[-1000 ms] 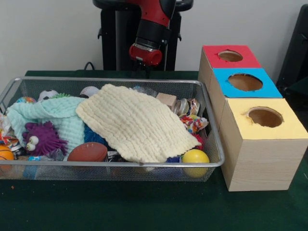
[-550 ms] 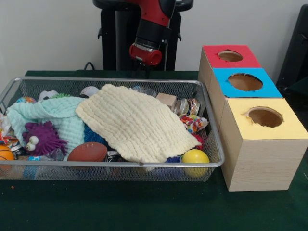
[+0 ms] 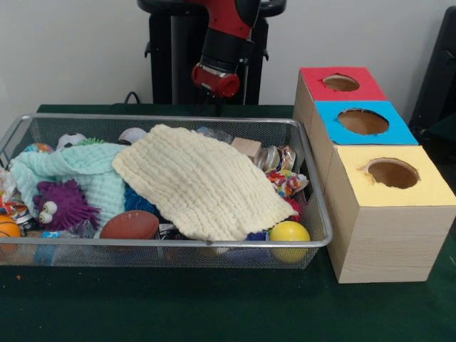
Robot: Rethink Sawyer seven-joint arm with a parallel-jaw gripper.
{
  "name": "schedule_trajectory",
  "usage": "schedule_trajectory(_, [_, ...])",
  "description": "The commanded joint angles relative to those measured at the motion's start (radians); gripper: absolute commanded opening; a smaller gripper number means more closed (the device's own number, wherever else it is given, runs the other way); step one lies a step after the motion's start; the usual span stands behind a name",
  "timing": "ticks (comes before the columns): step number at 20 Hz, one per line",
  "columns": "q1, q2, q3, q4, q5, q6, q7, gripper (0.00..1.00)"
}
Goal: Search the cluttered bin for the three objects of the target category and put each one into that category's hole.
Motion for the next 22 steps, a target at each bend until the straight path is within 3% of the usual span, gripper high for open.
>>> schedule_trajectory(1, [0.016, 0.131, 0.146, -0.128, 0.074, 0.292, 0.102, 0.00])
schedule_trajectory(18, [0.023, 0.115, 0.155, -0.111, 0.080, 0.325, 0.102, 0.00])
schedule_trajectory(22, [0.050, 0.072, 0.137, -0.077, 0.107, 0.306, 0.109, 0.00])
